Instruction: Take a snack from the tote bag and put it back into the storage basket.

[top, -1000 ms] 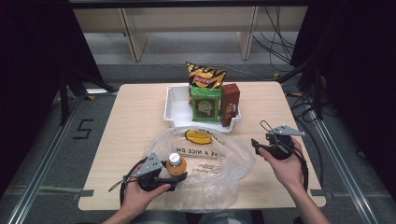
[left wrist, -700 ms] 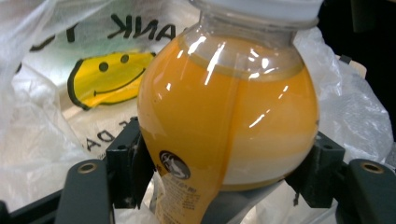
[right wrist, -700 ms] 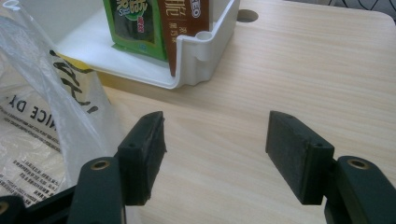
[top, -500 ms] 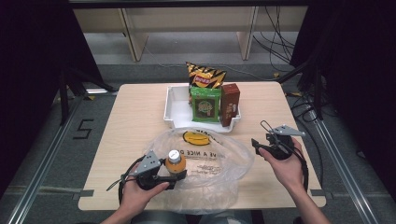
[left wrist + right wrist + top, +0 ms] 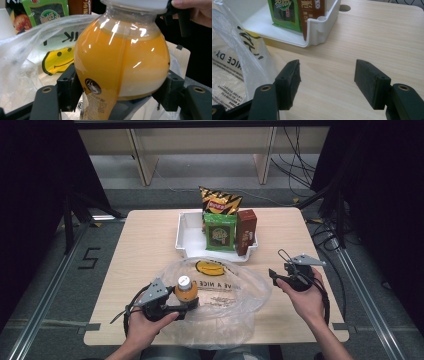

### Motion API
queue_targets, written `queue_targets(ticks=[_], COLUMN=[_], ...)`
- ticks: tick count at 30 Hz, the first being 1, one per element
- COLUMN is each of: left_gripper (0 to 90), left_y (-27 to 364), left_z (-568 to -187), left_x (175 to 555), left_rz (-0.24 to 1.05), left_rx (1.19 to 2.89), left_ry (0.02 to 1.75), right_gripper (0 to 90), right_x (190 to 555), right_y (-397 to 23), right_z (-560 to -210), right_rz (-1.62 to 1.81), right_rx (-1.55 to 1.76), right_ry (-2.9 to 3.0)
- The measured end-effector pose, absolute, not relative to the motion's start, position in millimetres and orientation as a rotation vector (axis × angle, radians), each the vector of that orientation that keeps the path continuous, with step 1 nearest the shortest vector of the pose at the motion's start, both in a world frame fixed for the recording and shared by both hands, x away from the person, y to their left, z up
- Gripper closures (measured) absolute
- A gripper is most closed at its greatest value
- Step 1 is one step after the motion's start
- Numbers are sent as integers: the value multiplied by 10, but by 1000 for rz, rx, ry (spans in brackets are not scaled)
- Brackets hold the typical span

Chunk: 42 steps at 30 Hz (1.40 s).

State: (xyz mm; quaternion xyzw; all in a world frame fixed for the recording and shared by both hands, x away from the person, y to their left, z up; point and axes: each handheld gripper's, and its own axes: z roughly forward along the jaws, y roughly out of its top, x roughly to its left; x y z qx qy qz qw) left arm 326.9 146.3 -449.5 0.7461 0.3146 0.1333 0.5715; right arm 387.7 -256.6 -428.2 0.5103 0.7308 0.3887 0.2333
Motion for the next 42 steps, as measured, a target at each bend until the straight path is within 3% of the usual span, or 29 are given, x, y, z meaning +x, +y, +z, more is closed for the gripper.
queue_targets(ticks=[42], left_gripper=[321], left_y=[1429], left_z=[-4124], left_x=[3529], left_rz=[355], left_rx=[1698], left_ry=[711], right_gripper=[381], right_x=[3837], right_y=[-2509], right_z=[-4276], right_rz=[1061], right_rx=[1458], right_ry=[2003])
